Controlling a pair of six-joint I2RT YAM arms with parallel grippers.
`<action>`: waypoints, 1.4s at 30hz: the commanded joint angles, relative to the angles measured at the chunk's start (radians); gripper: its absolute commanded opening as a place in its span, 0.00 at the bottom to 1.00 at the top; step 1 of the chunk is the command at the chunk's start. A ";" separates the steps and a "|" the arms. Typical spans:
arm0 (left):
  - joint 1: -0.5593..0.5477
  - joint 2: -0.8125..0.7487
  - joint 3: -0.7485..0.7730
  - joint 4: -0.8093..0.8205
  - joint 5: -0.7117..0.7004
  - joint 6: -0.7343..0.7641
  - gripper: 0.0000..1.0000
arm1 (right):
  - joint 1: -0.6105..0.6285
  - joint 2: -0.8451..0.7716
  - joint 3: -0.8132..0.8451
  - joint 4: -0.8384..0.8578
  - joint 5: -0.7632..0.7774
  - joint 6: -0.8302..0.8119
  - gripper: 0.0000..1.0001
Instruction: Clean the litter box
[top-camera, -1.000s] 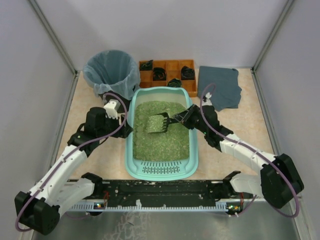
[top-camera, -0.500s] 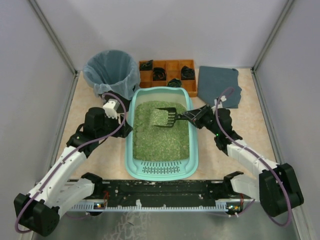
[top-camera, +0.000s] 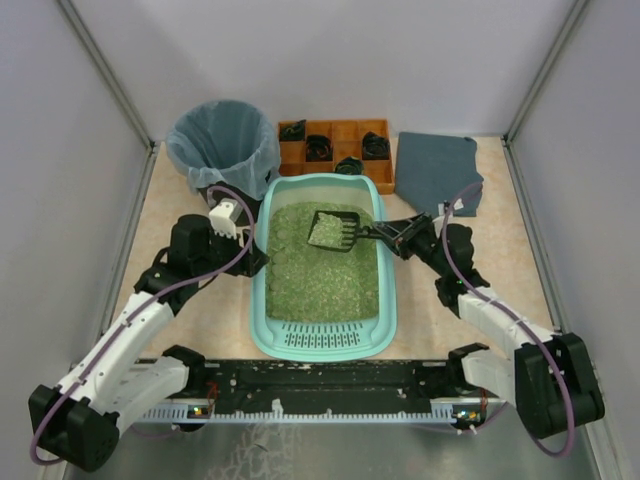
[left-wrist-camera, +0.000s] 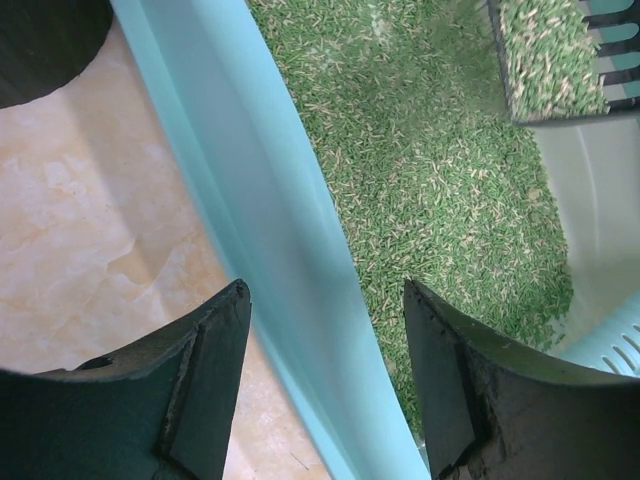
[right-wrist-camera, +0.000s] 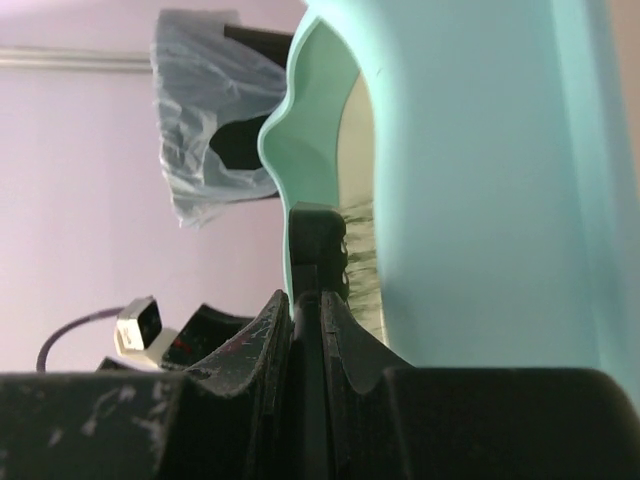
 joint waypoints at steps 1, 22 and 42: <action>-0.005 0.014 -0.007 0.034 0.054 -0.002 0.68 | 0.014 0.012 0.056 0.132 -0.075 0.011 0.00; -0.006 0.051 -0.007 0.037 0.098 -0.010 0.68 | 0.054 -0.035 0.090 -0.009 -0.030 -0.032 0.00; -0.006 0.082 -0.001 0.029 0.090 -0.002 0.65 | 0.351 0.002 0.440 -0.701 0.519 -0.367 0.00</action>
